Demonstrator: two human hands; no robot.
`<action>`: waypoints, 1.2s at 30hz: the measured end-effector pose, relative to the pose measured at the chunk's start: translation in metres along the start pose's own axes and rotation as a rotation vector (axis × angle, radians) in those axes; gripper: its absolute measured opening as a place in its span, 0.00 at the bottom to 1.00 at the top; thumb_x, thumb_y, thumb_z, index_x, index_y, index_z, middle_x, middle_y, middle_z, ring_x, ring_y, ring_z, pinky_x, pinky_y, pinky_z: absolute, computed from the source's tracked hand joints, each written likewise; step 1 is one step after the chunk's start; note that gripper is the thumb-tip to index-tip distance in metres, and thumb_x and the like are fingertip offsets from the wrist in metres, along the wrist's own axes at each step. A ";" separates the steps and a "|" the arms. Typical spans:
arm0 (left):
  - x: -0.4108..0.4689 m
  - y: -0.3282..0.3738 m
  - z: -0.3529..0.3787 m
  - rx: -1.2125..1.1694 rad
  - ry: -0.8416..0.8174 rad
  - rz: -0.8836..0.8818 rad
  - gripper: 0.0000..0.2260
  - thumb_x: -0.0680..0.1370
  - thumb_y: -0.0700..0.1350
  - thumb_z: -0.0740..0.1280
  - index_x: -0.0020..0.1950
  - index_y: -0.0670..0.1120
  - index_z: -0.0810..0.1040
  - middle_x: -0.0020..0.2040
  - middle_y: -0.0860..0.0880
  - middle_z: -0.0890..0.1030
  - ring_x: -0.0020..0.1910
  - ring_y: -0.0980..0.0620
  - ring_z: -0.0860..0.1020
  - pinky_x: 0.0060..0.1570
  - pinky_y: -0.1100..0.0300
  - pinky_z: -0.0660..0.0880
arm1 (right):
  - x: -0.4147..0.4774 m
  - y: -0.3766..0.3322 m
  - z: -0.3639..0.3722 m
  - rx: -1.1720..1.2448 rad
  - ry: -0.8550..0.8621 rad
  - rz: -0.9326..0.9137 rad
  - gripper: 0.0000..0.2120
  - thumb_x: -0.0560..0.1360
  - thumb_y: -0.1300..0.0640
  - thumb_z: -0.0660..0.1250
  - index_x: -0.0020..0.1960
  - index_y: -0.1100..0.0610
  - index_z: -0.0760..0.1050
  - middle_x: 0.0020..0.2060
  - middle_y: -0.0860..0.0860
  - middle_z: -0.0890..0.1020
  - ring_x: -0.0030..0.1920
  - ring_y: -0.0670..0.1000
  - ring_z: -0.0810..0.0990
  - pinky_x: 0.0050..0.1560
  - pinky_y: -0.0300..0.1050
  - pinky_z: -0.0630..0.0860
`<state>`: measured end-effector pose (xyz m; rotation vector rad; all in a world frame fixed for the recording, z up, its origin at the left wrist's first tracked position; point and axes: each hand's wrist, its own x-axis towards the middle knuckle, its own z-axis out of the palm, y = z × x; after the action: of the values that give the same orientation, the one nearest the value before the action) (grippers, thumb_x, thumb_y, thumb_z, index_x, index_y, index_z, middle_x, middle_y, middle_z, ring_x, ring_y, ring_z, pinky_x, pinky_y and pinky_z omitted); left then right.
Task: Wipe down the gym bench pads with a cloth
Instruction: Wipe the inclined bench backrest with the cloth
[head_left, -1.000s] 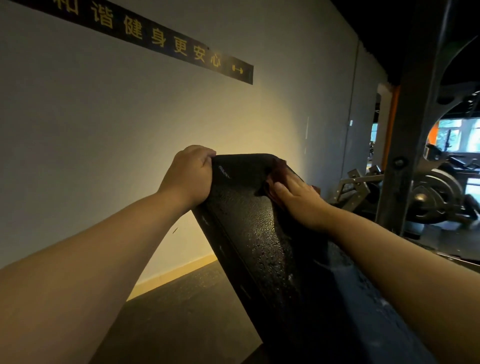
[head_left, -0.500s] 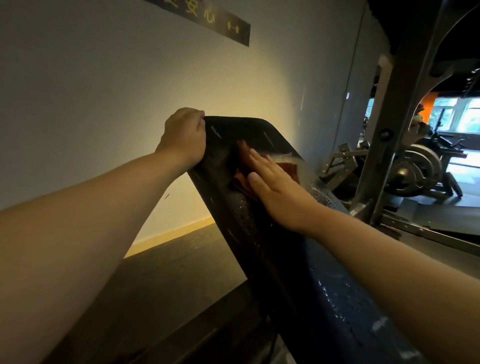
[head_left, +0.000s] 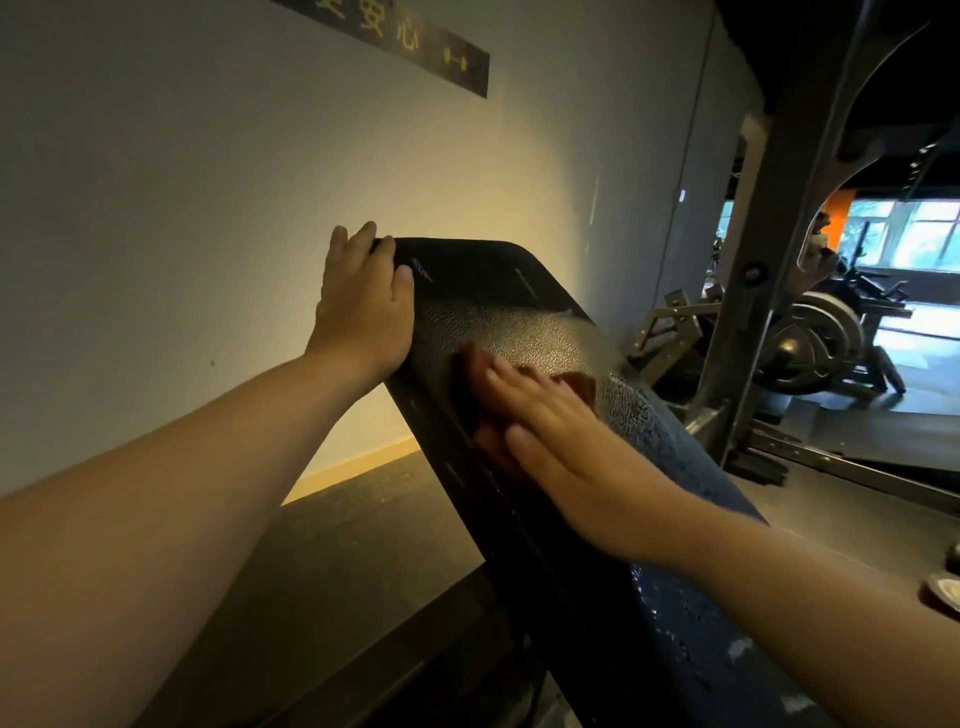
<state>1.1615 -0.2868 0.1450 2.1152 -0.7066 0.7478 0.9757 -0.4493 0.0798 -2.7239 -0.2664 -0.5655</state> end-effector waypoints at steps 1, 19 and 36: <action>0.001 -0.002 0.001 0.005 0.006 0.007 0.22 0.86 0.49 0.50 0.79 0.43 0.61 0.81 0.47 0.55 0.81 0.47 0.44 0.77 0.45 0.48 | -0.014 0.006 -0.002 -0.009 -0.042 -0.047 0.25 0.85 0.45 0.49 0.79 0.34 0.46 0.78 0.30 0.45 0.77 0.34 0.37 0.76 0.40 0.36; -0.010 0.030 0.007 0.305 -0.078 0.121 0.20 0.83 0.41 0.57 0.74 0.34 0.64 0.77 0.36 0.60 0.75 0.35 0.57 0.75 0.44 0.54 | -0.024 0.099 -0.026 0.001 0.107 0.349 0.27 0.85 0.44 0.49 0.82 0.44 0.47 0.81 0.45 0.51 0.81 0.52 0.47 0.80 0.58 0.45; -0.027 0.058 0.012 0.278 -0.474 0.624 0.16 0.83 0.47 0.60 0.70 0.54 0.76 0.70 0.57 0.73 0.70 0.55 0.69 0.69 0.54 0.65 | -0.032 0.087 -0.016 0.057 0.211 0.464 0.26 0.86 0.48 0.50 0.82 0.47 0.50 0.81 0.45 0.50 0.81 0.50 0.44 0.74 0.44 0.40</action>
<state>1.1071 -0.3220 0.1469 2.3679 -1.6509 0.6890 0.9625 -0.5389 0.0544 -2.5174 0.3857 -0.6834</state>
